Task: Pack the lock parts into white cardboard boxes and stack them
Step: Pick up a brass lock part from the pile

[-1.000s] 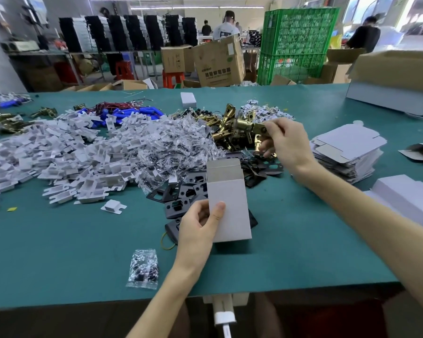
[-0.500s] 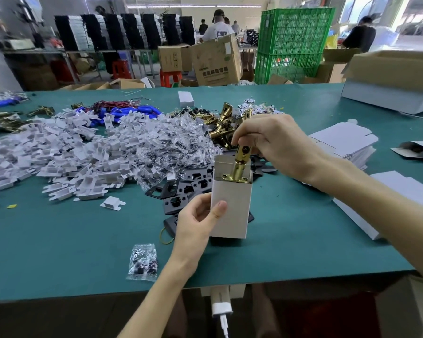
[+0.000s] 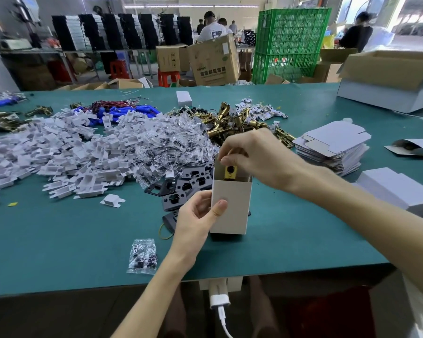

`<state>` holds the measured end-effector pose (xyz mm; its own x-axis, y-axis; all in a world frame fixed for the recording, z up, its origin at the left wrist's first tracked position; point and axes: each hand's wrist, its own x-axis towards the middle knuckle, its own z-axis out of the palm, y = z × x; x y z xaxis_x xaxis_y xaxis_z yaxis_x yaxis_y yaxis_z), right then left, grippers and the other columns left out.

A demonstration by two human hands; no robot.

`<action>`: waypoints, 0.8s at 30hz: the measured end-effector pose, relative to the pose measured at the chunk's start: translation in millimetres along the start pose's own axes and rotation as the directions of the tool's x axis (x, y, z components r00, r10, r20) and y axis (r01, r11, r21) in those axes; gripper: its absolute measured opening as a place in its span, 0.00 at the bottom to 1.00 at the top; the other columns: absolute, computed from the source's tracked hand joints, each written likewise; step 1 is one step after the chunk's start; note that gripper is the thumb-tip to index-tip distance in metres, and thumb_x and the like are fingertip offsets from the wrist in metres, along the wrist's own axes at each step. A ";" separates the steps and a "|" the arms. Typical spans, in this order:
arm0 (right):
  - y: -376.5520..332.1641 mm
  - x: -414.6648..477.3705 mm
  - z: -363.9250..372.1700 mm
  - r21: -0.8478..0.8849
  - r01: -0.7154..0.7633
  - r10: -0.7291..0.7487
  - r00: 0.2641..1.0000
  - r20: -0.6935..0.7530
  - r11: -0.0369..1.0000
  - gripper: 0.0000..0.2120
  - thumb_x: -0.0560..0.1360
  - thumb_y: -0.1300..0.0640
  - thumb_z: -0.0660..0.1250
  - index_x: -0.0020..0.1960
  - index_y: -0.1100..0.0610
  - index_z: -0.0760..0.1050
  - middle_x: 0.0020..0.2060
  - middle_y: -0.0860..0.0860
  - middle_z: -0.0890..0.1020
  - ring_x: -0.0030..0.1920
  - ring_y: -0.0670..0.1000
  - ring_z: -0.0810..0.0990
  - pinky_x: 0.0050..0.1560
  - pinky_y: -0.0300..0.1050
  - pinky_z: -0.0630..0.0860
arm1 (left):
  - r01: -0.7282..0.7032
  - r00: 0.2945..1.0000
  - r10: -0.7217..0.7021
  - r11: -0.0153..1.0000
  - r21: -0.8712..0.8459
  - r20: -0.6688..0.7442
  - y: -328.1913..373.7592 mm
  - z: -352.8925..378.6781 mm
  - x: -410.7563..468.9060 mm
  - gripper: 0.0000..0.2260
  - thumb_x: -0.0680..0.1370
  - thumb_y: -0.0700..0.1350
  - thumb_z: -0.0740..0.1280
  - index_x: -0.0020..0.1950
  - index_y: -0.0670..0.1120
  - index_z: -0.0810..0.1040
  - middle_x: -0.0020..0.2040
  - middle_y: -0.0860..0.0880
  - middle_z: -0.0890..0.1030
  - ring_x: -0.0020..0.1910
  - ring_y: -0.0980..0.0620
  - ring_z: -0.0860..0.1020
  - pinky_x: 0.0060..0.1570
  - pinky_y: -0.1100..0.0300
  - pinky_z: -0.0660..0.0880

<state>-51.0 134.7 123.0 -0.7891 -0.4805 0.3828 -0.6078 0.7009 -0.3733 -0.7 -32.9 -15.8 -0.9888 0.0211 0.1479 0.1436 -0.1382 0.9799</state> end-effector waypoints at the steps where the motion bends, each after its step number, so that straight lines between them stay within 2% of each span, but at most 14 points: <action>1: -1.4 -0.6 5.0 0.003 -0.012 0.012 0.999 0.030 1.000 0.03 0.79 0.57 0.72 0.49 0.52 0.85 0.40 0.45 0.85 0.38 0.40 0.82 0.42 0.40 0.77 | 0.002 1.000 -0.002 1.000 -0.002 0.000 0.1 0.1 0.0 0.18 0.75 0.52 0.75 0.61 0.44 0.80 0.55 0.47 0.87 0.56 0.49 0.86 0.54 0.55 0.83; 3: -3.5 -2.5 13.6 0.009 -0.044 0.043 0.996 0.077 0.999 0.04 0.79 0.58 0.71 0.49 0.51 0.84 0.43 0.46 0.85 0.43 0.45 0.83 0.48 0.47 0.79 | 0.012 1.000 -0.012 1.000 -0.021 0.003 0.7 0.1 -0.1 0.18 0.75 0.50 0.75 0.61 0.44 0.80 0.55 0.47 0.87 0.56 0.48 0.86 0.53 0.54 0.83; 7: -9.2 -8.9 24.3 -0.024 -0.070 0.073 0.988 0.136 0.997 0.05 0.81 0.58 0.67 0.53 0.52 0.82 0.48 0.50 0.86 0.50 0.52 0.82 0.53 0.50 0.78 | 0.031 0.999 -0.030 0.999 -0.040 0.023 1.1 0.5 -0.7 0.18 0.74 0.48 0.77 0.61 0.44 0.79 0.54 0.47 0.87 0.54 0.48 0.86 0.48 0.58 0.83; 12: -16.0 -10.2 30.8 -0.217 -0.039 0.083 0.977 0.197 0.975 0.14 0.82 0.65 0.60 0.60 0.53 0.80 0.54 0.53 0.85 0.55 0.57 0.82 0.56 0.53 0.77 | 0.031 0.999 -0.030 0.999 -0.030 0.024 0.2 0.1 -0.8 0.19 0.73 0.49 0.78 0.61 0.44 0.79 0.54 0.47 0.87 0.54 0.48 0.86 0.48 0.56 0.83; 17: -19.9 -10.1 31.0 -0.245 -0.037 0.102 0.961 0.256 0.969 0.14 0.83 0.65 0.57 0.63 0.54 0.76 0.57 0.53 0.84 0.57 0.56 0.81 0.57 0.52 0.77 | 0.031 0.999 -0.031 0.999 -0.032 0.014 -0.1 0.7 -1.0 0.20 0.73 0.49 0.77 0.61 0.43 0.78 0.53 0.47 0.87 0.53 0.49 0.86 0.47 0.58 0.82; 21: -22.4 -11.3 30.7 -0.276 -0.019 0.097 0.958 0.270 0.961 0.11 0.85 0.59 0.57 0.63 0.54 0.75 0.53 0.53 0.84 0.54 0.57 0.81 0.54 0.55 0.76 | 0.034 0.999 -0.034 0.999 -0.011 0.017 -0.5 0.4 -0.9 0.21 0.74 0.50 0.77 0.62 0.44 0.78 0.53 0.47 0.87 0.53 0.50 0.86 0.47 0.59 0.82; 24: -27.0 -12.0 30.9 -0.337 0.026 0.045 0.979 0.200 0.941 0.11 0.86 0.54 0.56 0.58 0.55 0.76 0.52 0.52 0.83 0.52 0.57 0.81 0.55 0.54 0.75 | 0.052 0.999 -0.052 0.998 0.022 0.015 -2.3 0.0 0.3 0.21 0.74 0.52 0.76 0.62 0.44 0.77 0.53 0.49 0.87 0.53 0.51 0.86 0.47 0.59 0.82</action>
<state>-27.9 105.2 102.5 -0.8175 -0.5441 0.1887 -0.5622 0.8251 -0.0565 -1.3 -32.6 -18.1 -0.9942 0.0429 0.0983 0.0928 -0.1150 0.9890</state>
